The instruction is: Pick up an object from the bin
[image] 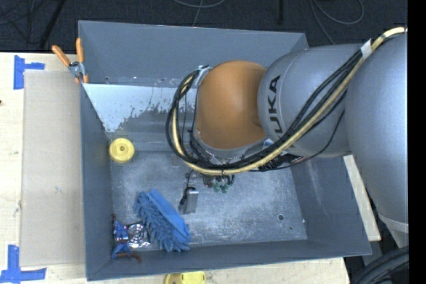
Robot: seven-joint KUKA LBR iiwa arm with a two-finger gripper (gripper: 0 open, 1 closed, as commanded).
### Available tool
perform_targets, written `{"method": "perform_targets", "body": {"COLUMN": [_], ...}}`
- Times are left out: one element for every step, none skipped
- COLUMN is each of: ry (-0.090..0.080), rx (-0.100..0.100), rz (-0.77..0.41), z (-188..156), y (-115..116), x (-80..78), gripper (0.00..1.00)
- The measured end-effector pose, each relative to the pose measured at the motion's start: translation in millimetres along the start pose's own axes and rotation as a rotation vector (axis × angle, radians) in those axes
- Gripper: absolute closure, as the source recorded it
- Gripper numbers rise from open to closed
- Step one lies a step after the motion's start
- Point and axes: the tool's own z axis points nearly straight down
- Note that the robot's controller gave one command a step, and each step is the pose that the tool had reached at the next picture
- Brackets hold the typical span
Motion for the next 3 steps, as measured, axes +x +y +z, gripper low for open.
{"method": "perform_targets", "body": {"ry": [-0.009,0.000,-0.001], "rx": [-0.002,0.001,0.000], "rz": [0.153,0.142,0.314], "z": [39,57,35], "y": [15,22,9], "x": [16.7,31.0,32.7], "gripper": [0.00,0.00,0.00]}}
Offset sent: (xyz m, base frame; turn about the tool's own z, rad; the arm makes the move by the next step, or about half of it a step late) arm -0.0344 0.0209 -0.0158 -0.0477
